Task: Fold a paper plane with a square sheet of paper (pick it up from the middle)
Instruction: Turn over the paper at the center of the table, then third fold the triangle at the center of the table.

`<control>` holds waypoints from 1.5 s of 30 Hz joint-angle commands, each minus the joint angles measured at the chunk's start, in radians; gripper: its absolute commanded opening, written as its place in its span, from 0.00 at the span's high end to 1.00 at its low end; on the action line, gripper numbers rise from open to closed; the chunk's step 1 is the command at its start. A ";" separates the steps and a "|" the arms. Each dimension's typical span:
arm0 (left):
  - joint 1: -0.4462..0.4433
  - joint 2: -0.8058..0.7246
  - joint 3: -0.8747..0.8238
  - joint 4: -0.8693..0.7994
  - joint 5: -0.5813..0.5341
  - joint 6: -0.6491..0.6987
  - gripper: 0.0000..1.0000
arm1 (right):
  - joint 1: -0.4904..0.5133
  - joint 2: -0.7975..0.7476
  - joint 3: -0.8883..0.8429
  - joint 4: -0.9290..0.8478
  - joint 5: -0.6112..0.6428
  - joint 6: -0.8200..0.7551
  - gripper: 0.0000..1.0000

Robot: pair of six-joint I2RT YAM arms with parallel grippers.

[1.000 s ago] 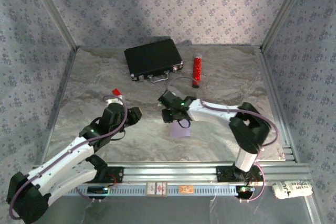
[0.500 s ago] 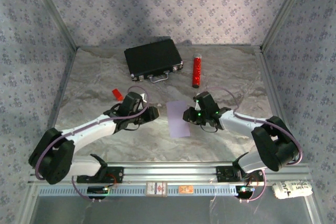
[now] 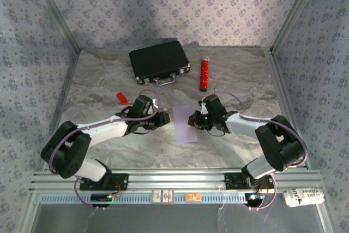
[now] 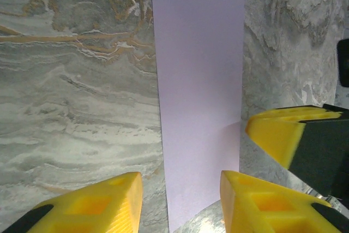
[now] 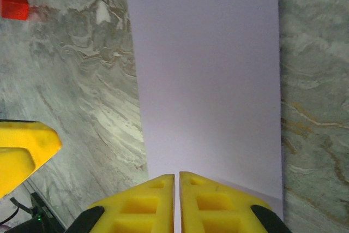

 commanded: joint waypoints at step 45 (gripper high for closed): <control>-0.069 0.349 0.194 0.045 0.039 -0.046 0.58 | -0.105 0.090 -0.182 0.142 -0.079 0.056 0.89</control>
